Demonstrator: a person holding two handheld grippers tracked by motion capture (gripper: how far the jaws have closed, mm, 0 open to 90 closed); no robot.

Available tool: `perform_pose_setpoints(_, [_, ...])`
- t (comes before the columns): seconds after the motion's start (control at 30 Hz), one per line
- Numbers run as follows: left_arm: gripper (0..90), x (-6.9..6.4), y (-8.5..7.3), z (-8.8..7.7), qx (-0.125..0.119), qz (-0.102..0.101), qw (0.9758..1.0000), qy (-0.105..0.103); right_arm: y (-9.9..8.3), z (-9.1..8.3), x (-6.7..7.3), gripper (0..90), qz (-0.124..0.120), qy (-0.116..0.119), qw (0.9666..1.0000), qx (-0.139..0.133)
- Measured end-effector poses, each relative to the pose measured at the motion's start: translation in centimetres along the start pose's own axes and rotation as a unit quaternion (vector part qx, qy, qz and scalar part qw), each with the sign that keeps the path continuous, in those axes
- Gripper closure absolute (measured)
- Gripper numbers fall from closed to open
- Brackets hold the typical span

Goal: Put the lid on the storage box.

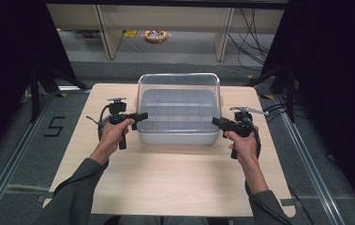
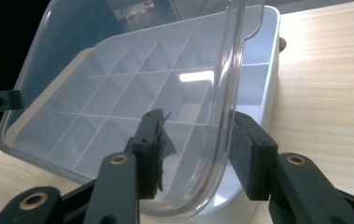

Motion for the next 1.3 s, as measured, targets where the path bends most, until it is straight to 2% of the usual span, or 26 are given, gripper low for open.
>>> perform_pose_setpoints(0.07, [48.1,0.1,0.0,0.2,0.002,-0.002,1.0000,0.001,0.0,0.1,0.0,58.7,0.007,-0.004,1.0000,0.002])
perform_pose_setpoints(0.13, [48.1,0.2,-0.1,0.3,0.003,-0.002,1.0000,0.001,0.0,0.4,-0.5,58.7,-0.017,-0.004,0.9998,-0.002])
perform_pose_setpoints(0.23, [48.0,0.3,-0.1,0.6,0.005,-0.002,1.0000,0.003,-0.1,0.5,-0.3,58.6,0.007,-0.006,1.0000,0.002])
perform_pose_setpoints(0.3, [48.0,0.3,-0.1,0.7,0.008,-0.002,1.0000,0.005,-0.1,0.6,-0.4,58.5,-0.001,-0.008,1.0000,0.005])
perform_pose_setpoints(0.33, [48.0,0.4,-0.1,0.7,0.008,-0.002,0.9999,0.005,-0.1,0.7,-0.3,58.4,0.010,-0.008,0.9999,0.003])
perform_pose_setpoints(0.37, [47.9,0.4,-0.1,0.8,0.009,-0.002,0.9999,0.006,0.0,0.8,-0.8,58.3,-0.017,-0.009,0.9998,0.000])
perform_pose_setpoints(0.4, [47.9,0.5,-0.1,0.8,0.015,0.003,0.9999,0.005,0.0,0.9,-0.9,58.2,-0.017,-0.010,0.9998,0.002])
perform_pose_setpoints(0.43, [47.9,0.5,-0.1,0.9,0.012,-0.001,0.9999,0.005,0.0,0.9,-0.8,58.1,-0.010,-0.010,0.9999,0.002])
perform_pose_setpoints(0.47, [47.8,0.5,-0.1,1.0,0.011,-0.004,0.9999,0.005,0.0,1.0,-1.0,57.7,-0.018,-0.009,0.9998,0.002])
perform_pose_setpoints(0.57, [47.7,0.5,-0.2,1.2,0.012,-0.007,0.9999,0.005,-0.1,1.2,-1.1,57.2,-0.019,-0.013,0.9997,0.003])
perform_pose_setpoints(0.73, [47.6,0.5,-0.3,1.1,0.014,-0.002,0.9999,0.008,-0.3,1.4,-1.2,56.2,-0.015,-0.011,0.9998,0.005])
perform_pose_setpoints(0.8, [47.7,0.5,-0.3,1.0,0.014,-0.003,0.9999,0.006,-0.4,1.4,-1.0,55.6,0.000,-0.011,0.9999,0.011])
perform_pose_setpoints(0.83, [47.7,0.6,-0.3,1.0,0.014,-0.004,0.9999,0.005,-0.4,1.4,-1.0,55.6,0.000,-0.011,0.9999,0.011])
perform_pose_setpoints(0.87, [47.6,0.6,-0.3,1.0,0.012,-0.002,0.9999,0.005,-0.5,1.7,-1.3,54.8,-0.017,-0.016,0.9997,0.007])
perform_pose_setpoints(0.9, [47.5,0.6,-0.3,1.1,0.010,-0.001,0.9999,0.006,-0.6,1.6,-0.7,54.6,0.016,-0.014,0.9997,0.013])
perform_pose_setpoints(0.93, [47.4,0.6,-0.2,1.1,0.007,0.001,0.9999,0.008,-0.7,1.8,-0.9,54.6,0.005,-0.017,0.9998,0.013])
perform_pose_setpoints(1.07, [46.9,0.7,-0.3,1.1,0.004,0.008,0.9999,0.013,-0.9,1.9,-0.9,54.5,0.009,-0.016,0.9997,0.013])
perform_pose_setpoints(1.17, [45.9,0.7,-0.4,1.1,-0.006,0.021,0.9995,0.022,-1.0,2.0,-1.0,54.6,0.008,-0.010,0.9998,0.012])
perform_pose_setpoints(1.27, [45.0,0.7,-0.5,1.1,-0.008,0.028,0.9992,0.028,-1.0,2.1,-0.8,54.5,0.016,-0.007,0.9998,0.008])
perform_pose_setpoints(1.3, [44.3,0.9,-0.8,1.2,-0.002,0.032,0.9990,0.030,-1.0,2.1,-0.8,54.4,0.019,-0.005,0.9998,0.008])
Point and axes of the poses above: each handheld gripper's, and its own axes: z roughly forward along the jaws, y roughly out of its top, x roughly to its left, the point moved 4 cm from there along z, roughly forward along the jaws, and after that the axes turned 2 degrees about -x, right-handed, at the moved point
